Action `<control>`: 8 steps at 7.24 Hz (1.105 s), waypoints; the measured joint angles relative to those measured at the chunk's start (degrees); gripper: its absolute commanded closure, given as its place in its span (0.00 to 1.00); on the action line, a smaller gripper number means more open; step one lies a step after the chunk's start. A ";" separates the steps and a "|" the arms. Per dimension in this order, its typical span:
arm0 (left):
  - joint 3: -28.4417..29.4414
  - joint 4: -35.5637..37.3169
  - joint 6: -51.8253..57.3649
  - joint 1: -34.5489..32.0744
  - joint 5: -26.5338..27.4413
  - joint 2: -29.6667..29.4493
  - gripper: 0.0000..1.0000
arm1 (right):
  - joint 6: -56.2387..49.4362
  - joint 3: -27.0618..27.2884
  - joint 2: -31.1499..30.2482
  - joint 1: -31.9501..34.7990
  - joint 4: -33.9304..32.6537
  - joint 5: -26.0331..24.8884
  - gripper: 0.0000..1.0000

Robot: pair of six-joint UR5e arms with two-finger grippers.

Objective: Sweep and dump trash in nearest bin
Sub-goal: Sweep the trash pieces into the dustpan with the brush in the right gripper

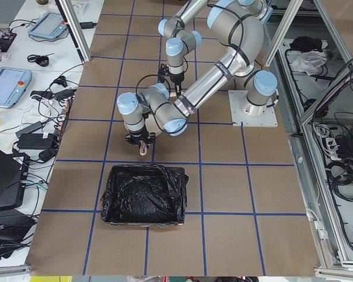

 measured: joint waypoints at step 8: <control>-1.16 0.06 -0.14 0.00 0.03 0.46 1.00 | -17.36 -2.96 -0.17 1.87 5.48 5.75 1.00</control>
